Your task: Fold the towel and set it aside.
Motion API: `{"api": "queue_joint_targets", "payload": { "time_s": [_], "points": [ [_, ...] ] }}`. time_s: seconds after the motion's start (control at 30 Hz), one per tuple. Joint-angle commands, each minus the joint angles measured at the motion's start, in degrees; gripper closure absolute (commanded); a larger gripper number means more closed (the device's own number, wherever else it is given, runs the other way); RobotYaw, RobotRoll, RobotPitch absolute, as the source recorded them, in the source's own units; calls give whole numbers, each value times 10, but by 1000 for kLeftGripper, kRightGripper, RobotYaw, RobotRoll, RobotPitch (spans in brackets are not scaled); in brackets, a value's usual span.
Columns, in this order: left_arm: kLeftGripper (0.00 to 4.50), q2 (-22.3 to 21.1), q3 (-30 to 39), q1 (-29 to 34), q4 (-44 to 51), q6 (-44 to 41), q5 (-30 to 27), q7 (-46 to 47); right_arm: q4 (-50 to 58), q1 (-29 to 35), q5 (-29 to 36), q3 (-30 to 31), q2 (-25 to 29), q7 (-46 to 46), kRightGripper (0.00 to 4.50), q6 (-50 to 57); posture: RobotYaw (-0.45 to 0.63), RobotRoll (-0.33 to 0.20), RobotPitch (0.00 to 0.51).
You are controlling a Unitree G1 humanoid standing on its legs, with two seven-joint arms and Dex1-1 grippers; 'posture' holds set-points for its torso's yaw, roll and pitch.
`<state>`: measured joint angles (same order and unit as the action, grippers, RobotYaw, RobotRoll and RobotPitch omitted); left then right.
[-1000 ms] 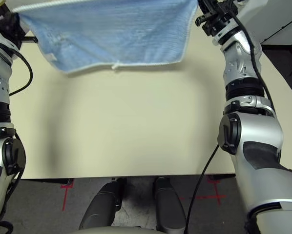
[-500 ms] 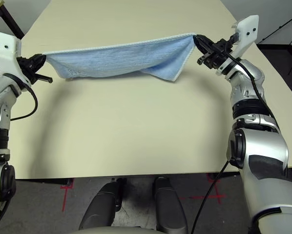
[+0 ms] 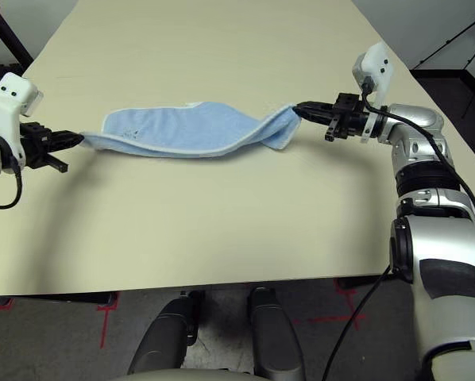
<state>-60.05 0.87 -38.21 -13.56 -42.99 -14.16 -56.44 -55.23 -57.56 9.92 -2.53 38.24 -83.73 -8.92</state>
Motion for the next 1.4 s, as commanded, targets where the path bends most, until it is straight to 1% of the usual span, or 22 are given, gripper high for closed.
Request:
{"api": "queue_joint_targets", "payload": {
  "time_s": [0.03, 0.1, 0.2, 0.33, 0.4, 0.47, 0.7, 0.83, 0.93, 1.03, 1.27, 1.4],
  "points": [
    [4485, -38, -20, 7, 18, -2, 1, -62, 13, 23, -10, 30, 27, -77, 4500, -31, 26, 0, 175],
    [4485, -53, -26, 11, 23, -2, 2, -83, 21, 31, -2, 52, 40, -87, 4500, -38, 26, 0, 175],
    [4485, -84, -35, 26, 38, 2, 2, -126, 34, 41, 6, 118, 76, -88, 4500, -73, 25, 0, 178],
    [4485, -125, -49, 52, 55, 12, 0, -192, 22, 32, 12, 173, 100, -88, 4500, -112, 23, 0, 182],
    [4485, -146, -61, 66, 54, 30, 10, -222, 14, 26, 12, 193, 103, -88, 4500, -130, 23, 0, 183],
    [4485, -158, -72, 73, 52, 42, 14, -251, 6, 21, 9, 209, 103, -88, 4500, -147, 23, 0, 184],
    [4485, -185, -109, 86, 52, 79, 32, -337, 6, 18, 24, 261, 99, -88, 4500, -175, 19, 0, 190],
    [4485, -185, -119, 82, 43, 99, 51, -351, 32, 25, 61, 303, 121, -88, 4500, -164, 21, 0, 193],
    [4485, -181, -120, 82, 37, 106, 61, -353, 112, 49, 120, 350, 164, -88, 4500, -113, 21, 0, 196],
    [4485, -185, -122, 86, 37, 109, 65, -360, 178, 68, 151, 376, 199, -88, 4500, -82, 17, 0, 196],
    [4485, -210, -132, 95, 31, 138, 60, -361, 184, 61, 143, 407, 218, -88, 4500, -101, 20, 0, 201],
    [4485, -236, -149, 107, 51, 139, 27, -361, 170, 52, 125, 438, 228, -88, 4500, -124, 16, 0, 201]
  ]
}}
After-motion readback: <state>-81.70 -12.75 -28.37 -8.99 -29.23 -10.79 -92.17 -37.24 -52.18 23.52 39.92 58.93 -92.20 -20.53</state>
